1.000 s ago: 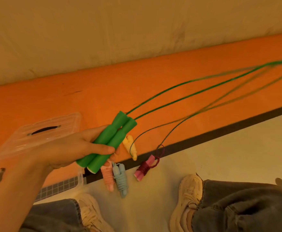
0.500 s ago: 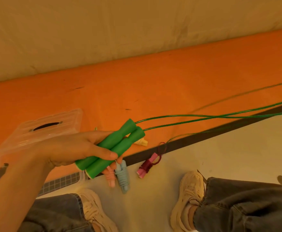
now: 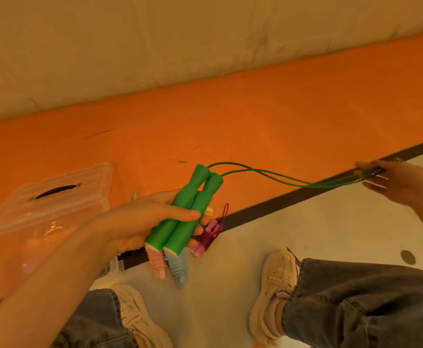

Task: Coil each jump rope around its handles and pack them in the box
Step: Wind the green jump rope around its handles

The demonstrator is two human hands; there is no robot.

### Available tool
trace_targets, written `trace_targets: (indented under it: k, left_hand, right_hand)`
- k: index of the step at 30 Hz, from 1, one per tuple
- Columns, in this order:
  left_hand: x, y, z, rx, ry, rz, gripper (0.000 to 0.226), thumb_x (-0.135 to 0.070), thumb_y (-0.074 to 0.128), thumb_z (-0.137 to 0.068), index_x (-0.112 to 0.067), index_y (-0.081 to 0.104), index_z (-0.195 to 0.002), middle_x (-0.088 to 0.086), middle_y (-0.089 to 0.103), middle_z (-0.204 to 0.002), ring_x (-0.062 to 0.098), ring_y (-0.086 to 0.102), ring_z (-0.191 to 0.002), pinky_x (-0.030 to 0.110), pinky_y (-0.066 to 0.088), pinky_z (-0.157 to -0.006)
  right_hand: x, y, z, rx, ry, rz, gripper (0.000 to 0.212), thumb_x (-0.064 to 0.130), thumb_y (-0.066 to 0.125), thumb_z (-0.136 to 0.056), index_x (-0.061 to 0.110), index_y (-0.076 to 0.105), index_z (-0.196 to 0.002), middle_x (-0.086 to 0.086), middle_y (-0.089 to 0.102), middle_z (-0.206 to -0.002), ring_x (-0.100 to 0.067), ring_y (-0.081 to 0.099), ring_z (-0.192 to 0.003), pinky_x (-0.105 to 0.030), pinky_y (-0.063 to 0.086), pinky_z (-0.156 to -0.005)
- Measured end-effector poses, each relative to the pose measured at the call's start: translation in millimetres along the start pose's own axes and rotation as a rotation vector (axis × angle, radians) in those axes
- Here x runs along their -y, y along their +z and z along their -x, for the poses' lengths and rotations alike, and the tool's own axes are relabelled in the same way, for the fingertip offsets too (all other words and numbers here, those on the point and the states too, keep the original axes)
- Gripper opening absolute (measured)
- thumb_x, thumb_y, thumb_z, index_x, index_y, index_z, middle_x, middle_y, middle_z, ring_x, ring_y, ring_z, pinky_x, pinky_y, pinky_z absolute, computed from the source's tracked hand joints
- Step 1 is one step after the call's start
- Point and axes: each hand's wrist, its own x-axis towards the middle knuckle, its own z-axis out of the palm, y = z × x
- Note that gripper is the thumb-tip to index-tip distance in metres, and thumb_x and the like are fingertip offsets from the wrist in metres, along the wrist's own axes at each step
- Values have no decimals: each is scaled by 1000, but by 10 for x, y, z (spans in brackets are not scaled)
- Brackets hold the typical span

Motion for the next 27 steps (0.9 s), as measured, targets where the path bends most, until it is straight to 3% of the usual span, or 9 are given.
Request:
trace_targets:
  k: [4, 7, 9, 11, 15, 19, 22, 25, 27]
  left_hand:
    - [-105, 124, 5, 27, 5, 155, 44, -2, 69, -80, -8, 59, -122, 12, 68, -90, 19, 67, -73, 29, 56, -59]
    - [-116, 152, -7, 29, -10, 160, 43, -1, 65, -82, -7, 58, -124, 12, 67, -90, 19, 67, -73, 30, 56, -58]
    - [-125, 183, -6, 54, -26, 105, 50, -4, 67, -77, -10, 58, -126, 10, 69, -91, 19, 67, -76, 32, 57, -64]
    - [-125, 205, -4, 70, -43, 67, 53, -6, 66, -74, -11, 58, -126, 10, 70, -93, 20, 68, -79, 34, 59, -68]
    - [-121, 279, -7, 66, -69, 54, 47, -3, 70, -77, -9, 59, -122, 12, 71, -92, 22, 70, -84, 35, 60, -70]
    - [-141, 275, 17, 123, -85, 31, 51, -3, 66, -78, -10, 55, -127, 12, 69, -92, 22, 68, -83, 36, 59, -69]
    - [-149, 265, 44, 219, -83, -8, 49, -4, 63, -78, -11, 56, -126, 13, 65, -92, 23, 64, -80, 35, 57, -67]
    - [-199, 299, 69, 196, -53, -39, 49, -6, 64, -78, -10, 55, -126, 10, 65, -89, 19, 64, -76, 31, 56, -64]
    - [-250, 311, 78, 96, 22, -190, 54, -9, 74, -75, -16, 54, -125, 5, 68, -86, 16, 66, -73, 29, 56, -62]
  right_hand:
    - [78, -26, 64, -30, 127, -5, 16, 19, 37, -102, 15, 52, -98, -9, 65, -99, -14, 71, -68, -33, 46, -74]
    - [153, -9, 153, -23, 158, 48, 23, 21, 41, -101, 11, 48, -121, -18, 60, -121, -24, 66, -88, -36, 48, -75]
    - [211, 99, 255, 1, 70, 206, 30, 19, 45, -100, 6, 49, -127, -21, 58, -127, -24, 64, -86, -37, 49, -78]
    - [341, 336, 472, 66, -119, 384, 34, 17, 51, -98, 5, 51, -129, -15, 62, -123, -19, 65, -84, -35, 50, -83]
    - [563, 935, 1120, 402, -504, 601, 24, 15, 57, -92, 21, 63, -115, 9, 70, -105, -6, 69, -81, -17, 54, -71]
    - [406, 1348, 1414, 609, -839, 923, 57, 10, 67, -86, 38, 50, -132, 29, 50, -123, 3, 60, -88, -10, 47, -75]
    - [255, 1557, 1368, 759, -858, 1019, 71, 6, 68, -84, 39, 40, -140, 28, 46, -129, -2, 57, -80, -12, 46, -68]
    - [271, 1629, 1295, 777, -820, 1028, 43, 6, 66, -86, 26, 62, -123, 20, 64, -103, -4, 54, -74, -15, 43, -64]
    - [290, 1648, 1274, 728, -825, 1003, 24, 8, 67, -87, 21, 71, -107, 9, 69, -89, -8, 55, -72, -19, 43, -63]
